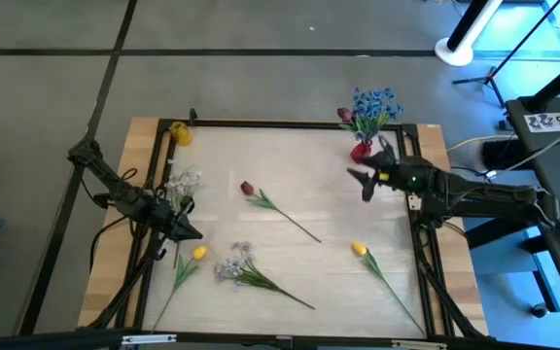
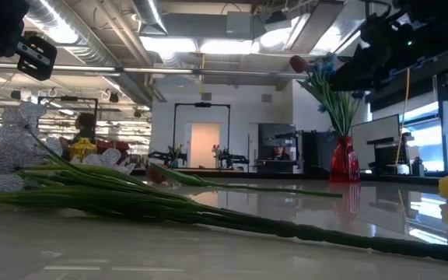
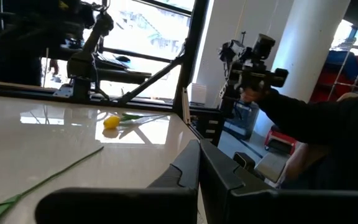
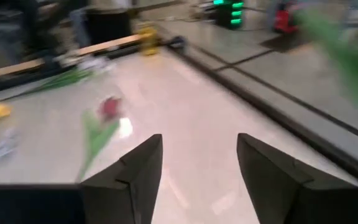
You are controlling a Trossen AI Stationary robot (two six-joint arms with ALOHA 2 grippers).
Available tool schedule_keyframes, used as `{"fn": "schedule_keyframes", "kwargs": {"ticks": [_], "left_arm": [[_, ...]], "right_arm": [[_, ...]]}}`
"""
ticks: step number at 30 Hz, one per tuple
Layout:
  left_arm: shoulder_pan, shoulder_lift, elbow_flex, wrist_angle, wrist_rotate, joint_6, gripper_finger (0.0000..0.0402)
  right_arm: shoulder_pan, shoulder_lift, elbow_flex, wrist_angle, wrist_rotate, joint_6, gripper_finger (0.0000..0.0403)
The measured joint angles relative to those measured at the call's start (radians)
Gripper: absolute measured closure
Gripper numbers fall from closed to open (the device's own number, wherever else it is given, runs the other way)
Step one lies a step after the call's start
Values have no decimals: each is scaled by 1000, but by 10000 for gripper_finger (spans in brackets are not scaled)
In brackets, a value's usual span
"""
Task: Sort flowers into vase by color
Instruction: Put the red flower into the red vase
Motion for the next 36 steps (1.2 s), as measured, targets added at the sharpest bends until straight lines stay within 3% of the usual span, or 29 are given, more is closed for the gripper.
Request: {"fn": "schedule_keyframes", "kwargs": {"ticks": [9,19,25,30,36], "left_arm": [[0,0,0,0,0,0,401],[0,0,0,0,0,0,401],[0,0,0,0,0,0,401],[0,0,0,0,0,0,401],[0,0,0,0,0,0,401]], "right_arm": [[299,39,0,106,132,23,226],[548,337,29,401,261,26,227],[606,575,199,334,317,27,227],[588,767,376,212,351,79,227],[518,980,521,167,294,209,227]]}}
